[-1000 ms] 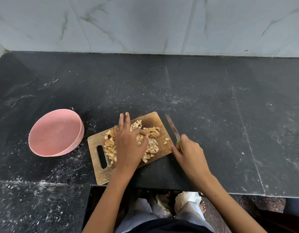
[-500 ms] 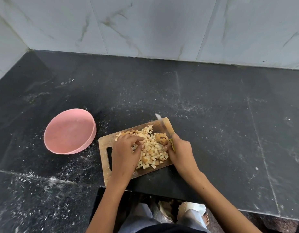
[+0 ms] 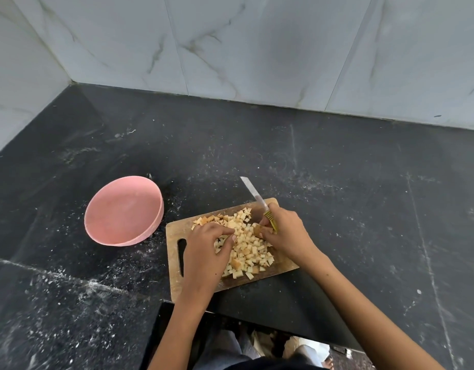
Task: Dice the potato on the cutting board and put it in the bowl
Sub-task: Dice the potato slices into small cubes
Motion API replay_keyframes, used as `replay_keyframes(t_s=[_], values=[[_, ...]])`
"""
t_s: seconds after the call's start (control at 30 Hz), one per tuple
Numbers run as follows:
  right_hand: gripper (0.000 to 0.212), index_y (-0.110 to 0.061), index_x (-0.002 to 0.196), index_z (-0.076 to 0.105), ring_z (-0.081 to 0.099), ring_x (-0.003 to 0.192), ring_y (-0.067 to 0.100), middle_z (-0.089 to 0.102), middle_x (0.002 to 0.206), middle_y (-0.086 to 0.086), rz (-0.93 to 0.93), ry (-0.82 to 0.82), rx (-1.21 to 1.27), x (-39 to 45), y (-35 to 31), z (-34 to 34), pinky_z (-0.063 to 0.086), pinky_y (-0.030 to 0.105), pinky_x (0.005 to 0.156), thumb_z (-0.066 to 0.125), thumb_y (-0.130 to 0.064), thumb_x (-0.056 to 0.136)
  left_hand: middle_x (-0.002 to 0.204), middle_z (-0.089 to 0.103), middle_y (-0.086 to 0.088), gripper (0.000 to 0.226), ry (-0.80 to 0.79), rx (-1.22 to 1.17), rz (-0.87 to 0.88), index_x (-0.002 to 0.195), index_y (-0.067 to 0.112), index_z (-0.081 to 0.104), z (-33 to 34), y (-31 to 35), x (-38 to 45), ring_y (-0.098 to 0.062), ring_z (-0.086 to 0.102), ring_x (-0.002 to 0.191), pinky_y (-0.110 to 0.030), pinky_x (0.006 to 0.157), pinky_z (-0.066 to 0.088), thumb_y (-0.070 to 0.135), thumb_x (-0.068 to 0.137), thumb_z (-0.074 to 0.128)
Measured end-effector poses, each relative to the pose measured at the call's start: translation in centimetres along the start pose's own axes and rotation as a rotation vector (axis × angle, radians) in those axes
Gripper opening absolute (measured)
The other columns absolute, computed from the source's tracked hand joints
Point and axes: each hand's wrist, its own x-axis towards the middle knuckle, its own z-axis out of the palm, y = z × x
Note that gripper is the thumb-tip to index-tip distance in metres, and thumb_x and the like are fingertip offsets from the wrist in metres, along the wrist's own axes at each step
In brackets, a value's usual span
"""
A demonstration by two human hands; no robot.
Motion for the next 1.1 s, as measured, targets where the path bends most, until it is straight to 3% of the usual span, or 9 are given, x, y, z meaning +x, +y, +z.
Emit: replay_keyframes(t_s=[0.13,0.23,0.33,0.47,0.6,0.8,0.93,1.03,1.1], values=[[0.037,-0.027,0.075,0.046,0.063,0.08,0.006,0.066,0.084,-0.008,-0.004,0.006,0.203,-0.3,-0.3,-0.8,0.05,0.021,0.07,0.077,-0.007,0.075,0.105,0.066,0.013,0.02,-0.029,-0.053,0.017,0.104,0.025,0.074,0.4,0.3,0.5,-0.008,0.056,0.106,-0.029,0.093,0.042,0.028,0.084,0.073],[0.039,-0.027,0.071,0.046,0.068,0.083,0.011,0.07,0.087,0.001,0.035,0.015,0.377,-0.3,-0.5,-1.0,0.057,0.035,0.075,0.079,-0.007,0.073,0.115,0.062,0.018,0.036,-0.094,-0.141,0.027,0.117,0.026,0.069,0.5,1.0,1.1,-0.002,0.054,0.112,-0.024,0.097,0.04,0.031,0.082,0.075],[0.031,-0.017,0.073,0.052,0.07,0.084,0.015,0.069,0.091,0.009,0.066,-0.005,0.498,0.0,-0.8,-0.8,0.058,0.043,0.075,0.082,-0.007,0.071,0.099,0.067,0.023,0.029,-0.143,-0.252,0.002,0.106,0.034,0.07,0.2,1.7,1.8,0.006,0.062,0.094,-0.011,0.082,0.046,0.031,0.078,0.077],[0.036,-0.011,0.072,0.05,0.072,0.074,0.012,0.072,0.077,0.01,0.111,0.019,0.58,0.0,-1.4,-1.1,0.06,0.041,0.069,0.085,-0.003,0.066,0.082,0.074,0.011,0.014,-0.156,-0.378,-0.053,0.088,0.026,0.078,-0.5,1.0,2.4,-0.003,0.068,0.082,-0.025,0.074,0.056,0.02,0.075,0.08],[0.039,-0.012,0.073,0.049,0.071,0.075,0.01,0.073,0.076,0.006,0.111,0.018,0.566,-0.2,-1.6,-0.7,0.059,0.034,0.07,0.087,-0.009,0.063,0.081,0.075,0.0,0.012,-0.147,-0.489,-0.174,0.088,0.013,0.078,-0.3,0.6,2.2,-0.015,0.072,0.079,-0.033,0.073,0.058,0.011,0.076,0.079],[0.031,-0.011,0.077,0.046,0.071,0.09,0.021,0.072,0.09,0.018,0.175,-0.111,0.816,-0.4,-0.7,-0.6,0.057,0.04,0.079,0.075,0.002,0.076,0.075,0.074,-0.004,0.013,-0.213,-0.653,-0.359,0.086,0.012,0.074,-0.2,1.0,2.3,-0.015,0.071,0.071,-0.022,0.064,0.057,0.0,0.079,0.073],[0.03,-0.011,0.075,0.044,0.071,0.089,0.012,0.074,0.088,0.008,0.181,-0.036,0.706,-0.8,-0.1,-1.1,0.058,0.034,0.077,0.064,0.009,0.082,0.075,0.074,-0.003,0.015,-0.204,-0.676,-0.397,0.085,0.013,0.073,-0.2,1.2,2.2,-0.011,0.07,0.07,-0.019,0.061,0.056,-0.002,0.08,0.072],[0.029,-0.015,0.072,0.045,0.069,0.085,0.004,0.073,0.083,-0.004,0.175,0.139,0.447,-1.3,0.8,-1.4,0.054,0.024,0.073,0.058,0.009,0.084,0.082,0.073,-0.011,0.019,-0.182,-0.679,-0.401,0.093,0.011,0.073,-0.3,1.0,2.0,-0.013,0.069,0.074,-0.021,0.06,0.055,-0.004,0.082,0.07],[0.028,-0.016,0.072,0.045,0.066,0.081,0.009,0.067,0.079,-0.006,0.159,0.246,0.237,-1.5,1.6,-1.1,0.053,0.027,0.069,0.054,0.006,0.086,0.087,0.071,-0.017,0.022,-0.176,-0.691,-0.404,0.099,0.009,0.072,-0.4,0.9,1.9,-0.014,0.069,0.075,-0.023,0.061,0.057,-0.005,0.084,0.068]])
